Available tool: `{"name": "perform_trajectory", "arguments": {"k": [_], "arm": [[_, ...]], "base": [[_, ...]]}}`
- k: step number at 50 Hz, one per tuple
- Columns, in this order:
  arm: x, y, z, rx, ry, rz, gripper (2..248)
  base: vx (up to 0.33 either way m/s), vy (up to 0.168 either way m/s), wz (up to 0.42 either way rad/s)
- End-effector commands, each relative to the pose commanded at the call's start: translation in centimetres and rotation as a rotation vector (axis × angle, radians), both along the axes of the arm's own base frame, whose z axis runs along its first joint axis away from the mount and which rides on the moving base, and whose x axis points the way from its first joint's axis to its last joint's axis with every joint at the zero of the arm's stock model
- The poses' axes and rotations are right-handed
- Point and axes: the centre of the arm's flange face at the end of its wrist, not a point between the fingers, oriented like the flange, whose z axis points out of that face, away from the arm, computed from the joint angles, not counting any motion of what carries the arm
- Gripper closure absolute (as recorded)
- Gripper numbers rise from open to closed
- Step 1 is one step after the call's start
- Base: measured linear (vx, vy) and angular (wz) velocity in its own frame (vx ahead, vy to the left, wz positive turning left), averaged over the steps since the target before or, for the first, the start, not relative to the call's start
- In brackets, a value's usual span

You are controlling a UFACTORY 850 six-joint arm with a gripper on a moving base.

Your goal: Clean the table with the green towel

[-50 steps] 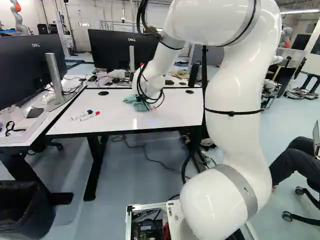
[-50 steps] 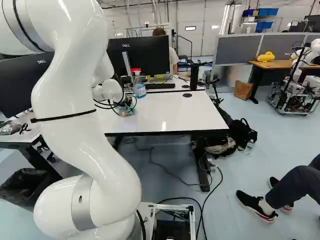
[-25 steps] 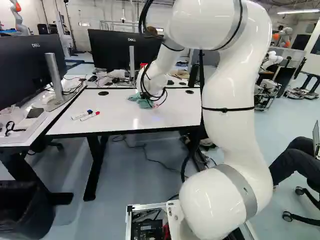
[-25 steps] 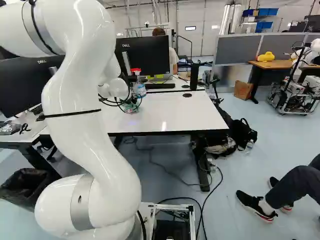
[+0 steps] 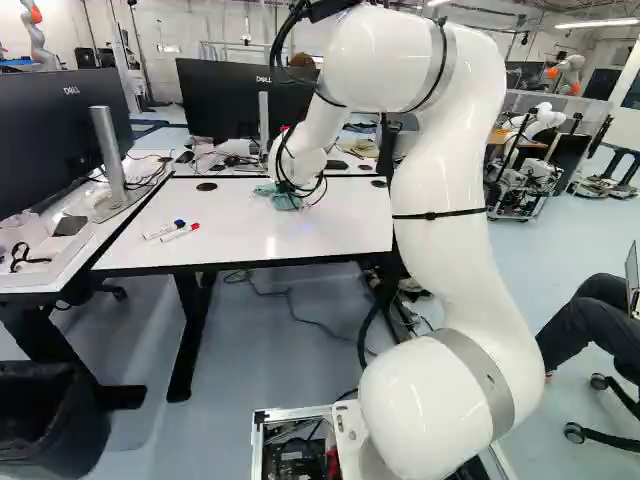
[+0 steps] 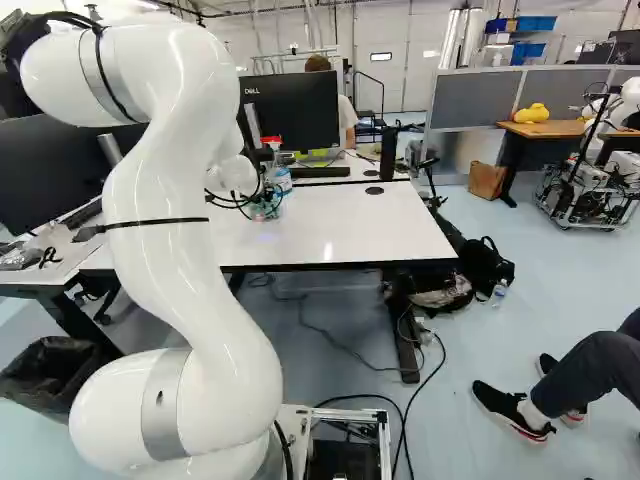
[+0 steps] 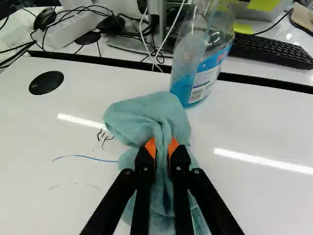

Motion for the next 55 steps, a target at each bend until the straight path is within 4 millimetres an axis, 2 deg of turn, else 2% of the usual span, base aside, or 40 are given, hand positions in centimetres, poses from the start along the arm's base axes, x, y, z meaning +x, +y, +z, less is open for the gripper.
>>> {"name": "perform_trajectory", "arguments": {"k": [21,55], "arm": [[0.1,3.5,-0.1,0.002,-0.008,0.052,202],[-1.8,9.2,-0.1,0.003,-0.009,0.143,202]], "base": [[0.0,0.0,0.0],[0.0,0.0,0.0]]}}
